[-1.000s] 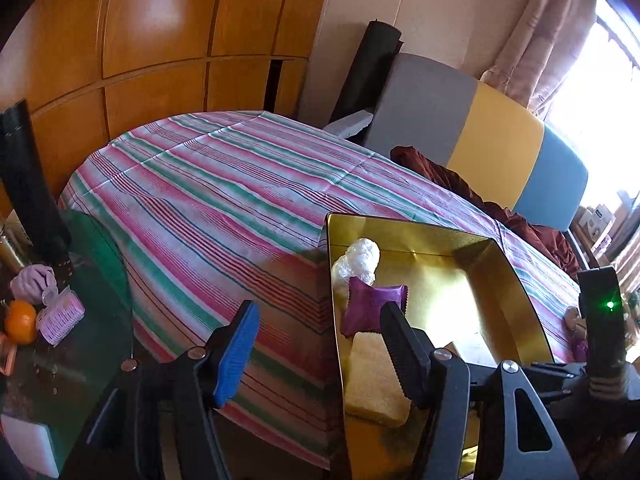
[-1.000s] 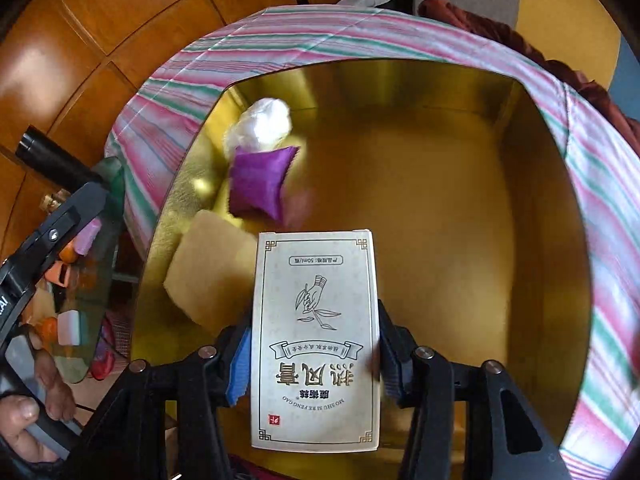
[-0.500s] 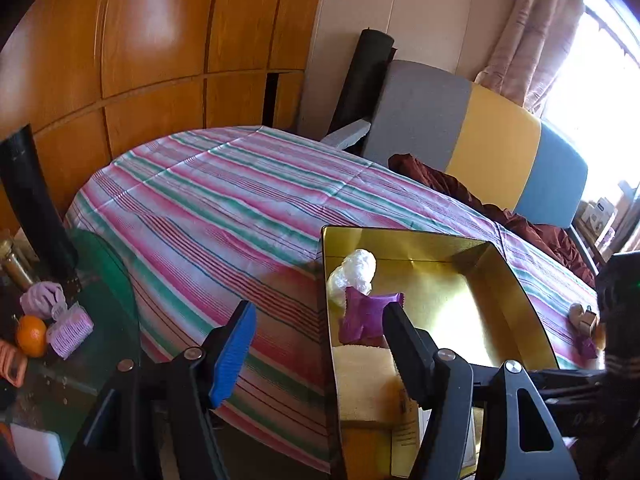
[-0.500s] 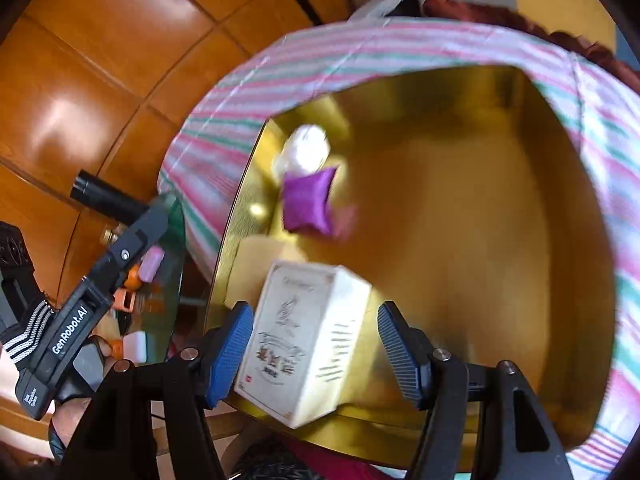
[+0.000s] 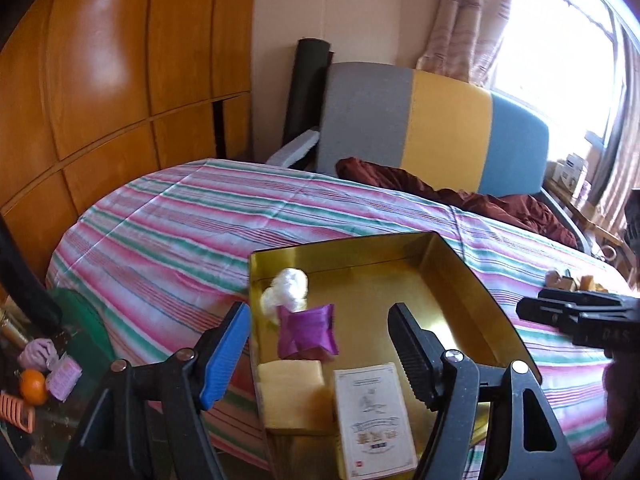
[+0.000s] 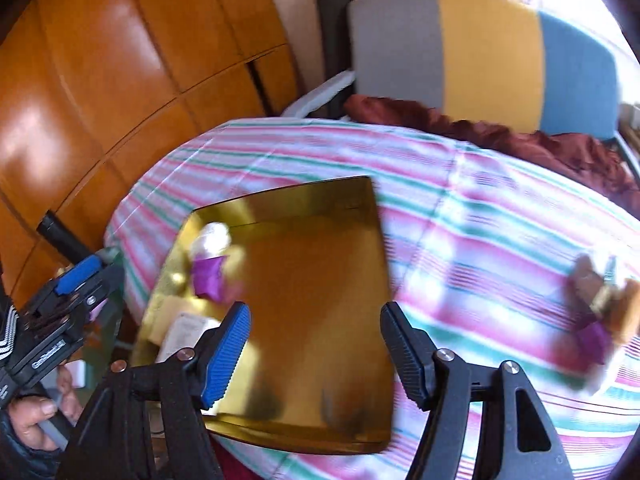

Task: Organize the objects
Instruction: 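Move both grippers back over the pile of items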

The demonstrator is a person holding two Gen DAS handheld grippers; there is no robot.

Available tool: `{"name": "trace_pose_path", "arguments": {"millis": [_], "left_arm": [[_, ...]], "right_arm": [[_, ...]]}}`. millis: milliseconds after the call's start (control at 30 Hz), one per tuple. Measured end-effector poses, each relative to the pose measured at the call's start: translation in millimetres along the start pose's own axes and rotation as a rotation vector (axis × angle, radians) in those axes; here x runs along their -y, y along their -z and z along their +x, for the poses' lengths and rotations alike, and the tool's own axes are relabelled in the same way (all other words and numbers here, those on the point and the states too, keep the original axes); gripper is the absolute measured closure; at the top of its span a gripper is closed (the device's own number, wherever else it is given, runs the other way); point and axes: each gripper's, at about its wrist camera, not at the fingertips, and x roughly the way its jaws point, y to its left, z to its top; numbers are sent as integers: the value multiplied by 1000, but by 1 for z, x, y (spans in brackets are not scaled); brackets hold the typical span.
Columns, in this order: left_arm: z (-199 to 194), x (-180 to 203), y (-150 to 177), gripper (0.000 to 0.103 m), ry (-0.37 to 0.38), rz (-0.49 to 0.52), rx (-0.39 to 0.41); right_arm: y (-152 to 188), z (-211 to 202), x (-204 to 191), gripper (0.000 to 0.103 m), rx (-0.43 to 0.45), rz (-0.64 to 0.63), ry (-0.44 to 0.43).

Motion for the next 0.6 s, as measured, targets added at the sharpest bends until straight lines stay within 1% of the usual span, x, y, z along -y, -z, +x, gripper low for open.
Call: {"name": "trace_pose_path", "arguments": {"millis": [233,333,400,467,600], "left_arm": [[2,37,-3,30,64,71,-18],[4,53,-4,30,90,105,-27],[6,63,-5,30,114,128,-33],[6,76,-6,30,151,152,-35],[5,107,-6,30,223,219,-35]], "right_arm": [[1,-23,75,34,20,95,148],[1,-38,109,34,45,130,212],[1,-51,136,32,83,166,264],[2,-67,166,24,141,220,334],[11,-98,238,23,230,409,463]]}}
